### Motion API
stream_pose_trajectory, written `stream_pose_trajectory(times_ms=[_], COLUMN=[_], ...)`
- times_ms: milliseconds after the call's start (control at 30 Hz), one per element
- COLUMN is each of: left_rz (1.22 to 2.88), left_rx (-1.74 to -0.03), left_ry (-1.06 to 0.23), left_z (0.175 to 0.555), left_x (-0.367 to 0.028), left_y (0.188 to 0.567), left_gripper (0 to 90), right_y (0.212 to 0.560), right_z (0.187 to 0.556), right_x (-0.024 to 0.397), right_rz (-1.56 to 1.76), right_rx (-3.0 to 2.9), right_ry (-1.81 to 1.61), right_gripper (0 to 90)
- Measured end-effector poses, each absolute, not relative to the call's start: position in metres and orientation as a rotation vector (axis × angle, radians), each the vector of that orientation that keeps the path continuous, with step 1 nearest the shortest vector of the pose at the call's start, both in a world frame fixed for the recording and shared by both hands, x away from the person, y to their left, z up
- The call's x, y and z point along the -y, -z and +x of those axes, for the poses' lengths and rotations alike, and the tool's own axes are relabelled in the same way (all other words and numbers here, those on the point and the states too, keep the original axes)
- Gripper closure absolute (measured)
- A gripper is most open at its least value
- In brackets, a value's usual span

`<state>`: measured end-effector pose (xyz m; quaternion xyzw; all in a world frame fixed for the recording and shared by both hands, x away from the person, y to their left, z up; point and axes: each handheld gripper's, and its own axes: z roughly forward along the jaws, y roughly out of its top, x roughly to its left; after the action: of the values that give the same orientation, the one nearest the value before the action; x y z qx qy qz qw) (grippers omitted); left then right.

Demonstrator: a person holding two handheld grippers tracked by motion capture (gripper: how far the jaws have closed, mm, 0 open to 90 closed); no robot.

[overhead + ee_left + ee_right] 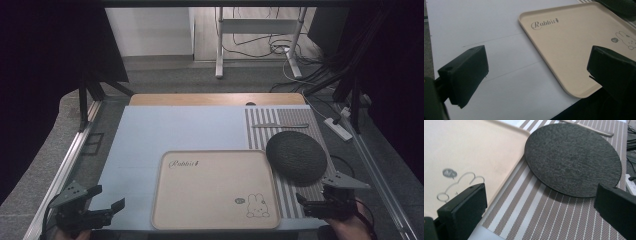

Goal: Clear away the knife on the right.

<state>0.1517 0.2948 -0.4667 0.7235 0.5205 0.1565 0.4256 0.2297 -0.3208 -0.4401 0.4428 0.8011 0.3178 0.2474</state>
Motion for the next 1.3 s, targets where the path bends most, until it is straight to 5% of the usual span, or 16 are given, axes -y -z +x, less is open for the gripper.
stream_pose_trajectory(times_ms=[1300], left_rz=[1.819], left_rx=[-1.311], left_ry=[-0.395], left_z=[0.151], left_x=[-0.294], left_y=[0.467], left_gripper=[3.7], right_y=[0.443], right_z=[0.247], right_x=[0.313], right_rz=[1.233], right_rx=[-2.285], right_ry=[-0.848], right_gripper=[0.0])
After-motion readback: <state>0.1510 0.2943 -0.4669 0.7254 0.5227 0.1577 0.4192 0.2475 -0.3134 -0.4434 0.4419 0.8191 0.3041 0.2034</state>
